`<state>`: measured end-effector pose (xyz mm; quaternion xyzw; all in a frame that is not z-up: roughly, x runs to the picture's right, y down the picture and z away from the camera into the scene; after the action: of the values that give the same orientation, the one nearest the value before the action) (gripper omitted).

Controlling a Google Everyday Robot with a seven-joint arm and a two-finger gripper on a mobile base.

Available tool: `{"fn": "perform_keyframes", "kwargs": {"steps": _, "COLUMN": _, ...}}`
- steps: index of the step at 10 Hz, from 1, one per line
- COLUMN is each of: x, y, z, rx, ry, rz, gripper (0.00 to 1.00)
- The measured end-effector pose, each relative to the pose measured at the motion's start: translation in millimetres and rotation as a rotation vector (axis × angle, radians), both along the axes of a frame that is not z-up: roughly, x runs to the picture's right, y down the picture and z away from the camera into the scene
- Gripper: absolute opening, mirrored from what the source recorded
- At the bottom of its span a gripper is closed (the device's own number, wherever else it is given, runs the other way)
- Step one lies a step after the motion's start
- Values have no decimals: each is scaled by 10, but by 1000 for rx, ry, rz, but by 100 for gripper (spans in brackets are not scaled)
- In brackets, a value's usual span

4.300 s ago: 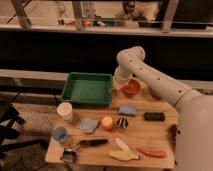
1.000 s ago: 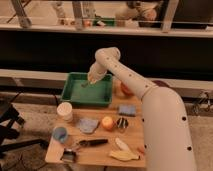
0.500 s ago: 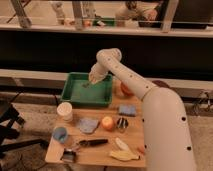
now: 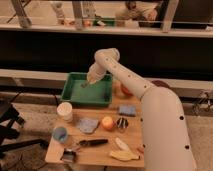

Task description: Place fork in tray

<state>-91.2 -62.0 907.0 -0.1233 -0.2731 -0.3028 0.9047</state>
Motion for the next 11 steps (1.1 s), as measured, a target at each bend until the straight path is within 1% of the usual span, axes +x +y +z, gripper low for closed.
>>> {"fn": "perform_keyframes", "kwargs": {"steps": 4, "x": -73, "y": 0, "z": -53, "rx": 9, "ry": -17, "rz": -19, "gripper": 1}}
{"fn": "perform_keyframes", "kwargs": {"steps": 5, "x": -86, "y": 3, "z": -64, "rx": 11, "ry": -20, "rz": -26, "gripper": 7}}
{"fn": "perform_keyframes", "kwargs": {"steps": 6, "x": -125, "y": 13, "z": -94, "rx": 21, "ry": -38, "rz": -44, "gripper": 19}}
{"fn": "perform_keyframes", "kwargs": {"steps": 7, "x": -158, "y": 20, "z": -123, "rx": 29, "ry": -59, "rz": -66, "gripper": 29}}
{"fn": "perform_keyframes", "kwargs": {"steps": 8, "x": -175, "y": 40, "z": -132, "rx": 29, "ry": -70, "rz": -80, "gripper": 36}}
{"fn": "perform_keyframes", "kwargs": {"steps": 9, "x": -194, "y": 66, "z": -142, "rx": 27, "ry": -85, "rz": -94, "gripper": 49}}
{"fn": "perform_keyframes", "kwargs": {"steps": 10, "x": -201, "y": 79, "z": -141, "rx": 26, "ry": -89, "rz": -100, "gripper": 60}}
{"fn": "perform_keyframes", "kwargs": {"steps": 11, "x": -210, "y": 82, "z": -143, "rx": 26, "ry": -90, "rz": -102, "gripper": 68}}
